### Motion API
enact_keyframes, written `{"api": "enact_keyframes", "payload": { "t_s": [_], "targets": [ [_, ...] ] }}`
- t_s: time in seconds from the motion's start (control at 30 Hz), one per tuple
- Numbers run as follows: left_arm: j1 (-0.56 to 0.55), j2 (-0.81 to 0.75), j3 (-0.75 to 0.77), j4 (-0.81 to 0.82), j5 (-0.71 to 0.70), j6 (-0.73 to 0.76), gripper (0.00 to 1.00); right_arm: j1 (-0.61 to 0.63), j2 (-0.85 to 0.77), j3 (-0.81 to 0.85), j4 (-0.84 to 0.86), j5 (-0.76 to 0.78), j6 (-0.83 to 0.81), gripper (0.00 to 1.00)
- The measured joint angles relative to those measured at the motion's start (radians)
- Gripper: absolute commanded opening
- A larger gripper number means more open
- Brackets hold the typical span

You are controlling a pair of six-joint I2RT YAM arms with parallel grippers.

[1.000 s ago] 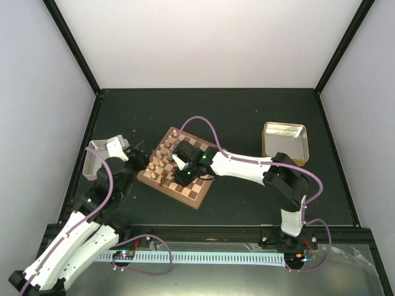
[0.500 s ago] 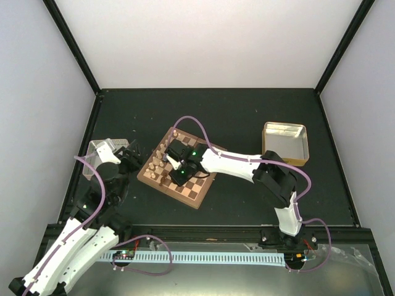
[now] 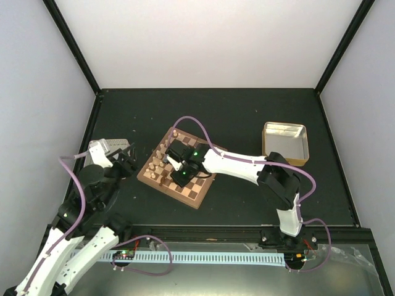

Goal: Set up the chess pieces on the board
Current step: Pick up the chess piece from the chessboard.

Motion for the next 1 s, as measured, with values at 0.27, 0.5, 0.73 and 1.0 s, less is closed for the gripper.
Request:
{"api": "enact_keyframes", "payload": {
  "t_s": [0.27,0.5,0.73,1.0],
  "targets": [
    [0.000,0.040,0.019,-0.094,0.037,0.046,0.69,0.001,-0.007,0.000,0.049,0.020,-0.045,0.29],
    [0.000,0.056,0.018,-0.117,-0.008,0.053,0.69,0.009,0.018,0.004,0.087,0.025,-0.066,0.26],
    [0.000,0.056,0.004,-0.111,-0.032,0.053,0.69,0.012,0.069,0.004,0.101,0.019,-0.069,0.25],
    [0.000,0.064,-0.003,-0.109,-0.047,0.053,0.69,0.013,0.084,0.004,0.098,0.019,-0.089,0.31]
  ]
}}
